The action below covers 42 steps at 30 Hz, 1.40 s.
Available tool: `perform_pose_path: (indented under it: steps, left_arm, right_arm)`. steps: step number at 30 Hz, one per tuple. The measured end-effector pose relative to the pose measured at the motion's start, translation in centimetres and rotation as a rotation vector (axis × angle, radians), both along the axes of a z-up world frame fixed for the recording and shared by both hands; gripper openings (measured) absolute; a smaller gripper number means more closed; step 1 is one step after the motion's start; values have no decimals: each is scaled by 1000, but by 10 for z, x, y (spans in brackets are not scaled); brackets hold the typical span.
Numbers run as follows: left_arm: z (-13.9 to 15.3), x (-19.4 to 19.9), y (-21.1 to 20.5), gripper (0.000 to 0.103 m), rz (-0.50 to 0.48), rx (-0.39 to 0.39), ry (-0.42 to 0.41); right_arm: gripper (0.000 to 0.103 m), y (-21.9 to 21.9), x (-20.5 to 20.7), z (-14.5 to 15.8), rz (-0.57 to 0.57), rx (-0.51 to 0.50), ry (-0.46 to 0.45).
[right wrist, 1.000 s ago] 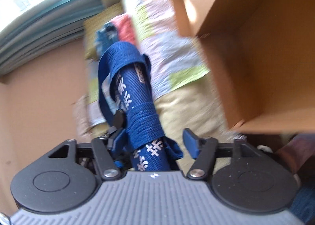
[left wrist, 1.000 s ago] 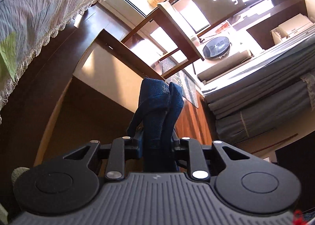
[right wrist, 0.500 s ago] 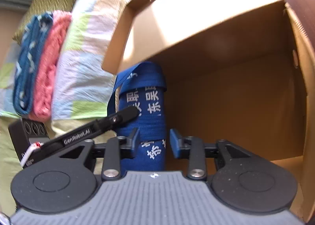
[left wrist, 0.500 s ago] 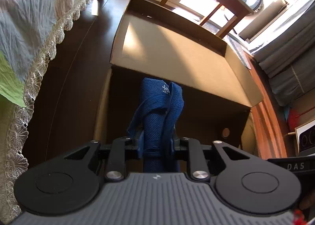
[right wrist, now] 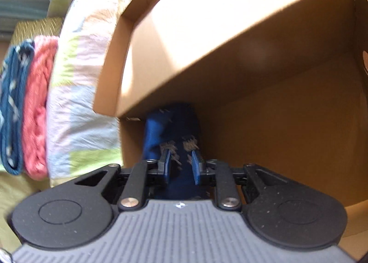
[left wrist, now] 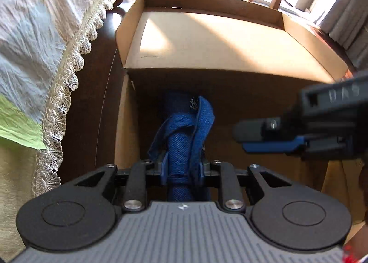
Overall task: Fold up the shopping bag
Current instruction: 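Lower the bundle onto the box floor and press it flat with the right gripper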
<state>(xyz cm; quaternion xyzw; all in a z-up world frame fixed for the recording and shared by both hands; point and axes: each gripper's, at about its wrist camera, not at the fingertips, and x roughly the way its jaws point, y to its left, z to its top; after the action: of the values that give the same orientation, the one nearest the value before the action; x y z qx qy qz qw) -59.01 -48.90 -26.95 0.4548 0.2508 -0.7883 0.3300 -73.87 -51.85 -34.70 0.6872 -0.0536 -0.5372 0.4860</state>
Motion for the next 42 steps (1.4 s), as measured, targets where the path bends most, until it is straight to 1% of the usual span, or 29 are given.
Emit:
perform_pose_path:
  steps: [2,5,7,8,10,11,12,13,16,17,19,20,21,22,23,24,26,29,31,33,35,38,39,40,42]
  left_arm:
    - [-2,-9,8,28,-40,-13,-20]
    - [-2,-20,17,28,-82,-53,-44]
    - [-2,-24,22,28,-93,-72,-58]
    - [-3,-28,27,28,-105,-89,-78]
    - [-6,-31,31,28,-121,-93,-90]
    - [-6,-30,29,28,-106,-66,-69]
    - [-6,-29,26,28,-87,-33,-43]
    - [-6,-28,24,28,-75,-17,-29]
    - [-8,-14,2,28,62,165,154]
    - [-13,-6,-8,28,150,255,235]
    - [-22,0,-16,28,242,335,304]
    - [-27,0,-18,28,270,359,304]
    - [-33,-1,-18,28,287,370,290]
    - [-34,-2,-18,28,291,372,284]
    - [-38,-3,-17,28,297,381,271]
    - [-43,-4,-15,28,303,391,258]
    - [-44,-4,-14,29,310,385,245]
    - [-45,-3,-12,31,318,374,228]
    - [-45,-6,-11,32,317,367,210]
    - [-44,-10,-11,32,316,361,192]
    - [-43,-14,-10,33,314,355,173]
    - [-42,-18,-9,35,316,352,151]
    - [-42,-22,-8,37,315,351,129]
    - [-42,-23,-8,40,314,350,121]
    - [-42,-28,-7,41,308,351,91]
  right_arm:
    - [30,-6,0,3,13,-8,-24]
    - [33,-20,8,7,52,21,-13]
    - [34,-30,14,8,79,100,34]
    - [34,-34,17,6,85,141,51]
    - [34,-42,17,1,108,223,83]
    - [34,-45,16,1,120,240,94]
    - [34,-45,13,3,128,229,91]
    - [34,-45,9,7,130,207,87]
    - [34,-35,-5,24,126,120,107]
    - [34,-28,-10,29,122,96,133]
    - [32,-15,-17,37,130,51,210]
    - [30,-7,-19,38,140,39,250]
    - [26,-1,-20,37,152,35,269]
    - [17,4,-20,35,164,33,283]
    - [11,8,-20,29,181,36,279]
    - [10,11,-19,23,198,43,271]
    - [5,11,-14,6,231,64,241]
    - [4,8,-2,-16,287,82,196]
    - [4,5,14,-25,341,82,189]
    - [4,4,26,-33,405,74,207]
    - [4,4,34,-37,449,44,232]
    - [3,2,39,-42,494,26,257]
    - [0,0,42,-44,513,26,274]
    - [0,-2,44,-46,531,25,288]
    - [0,-5,46,-51,547,25,283]
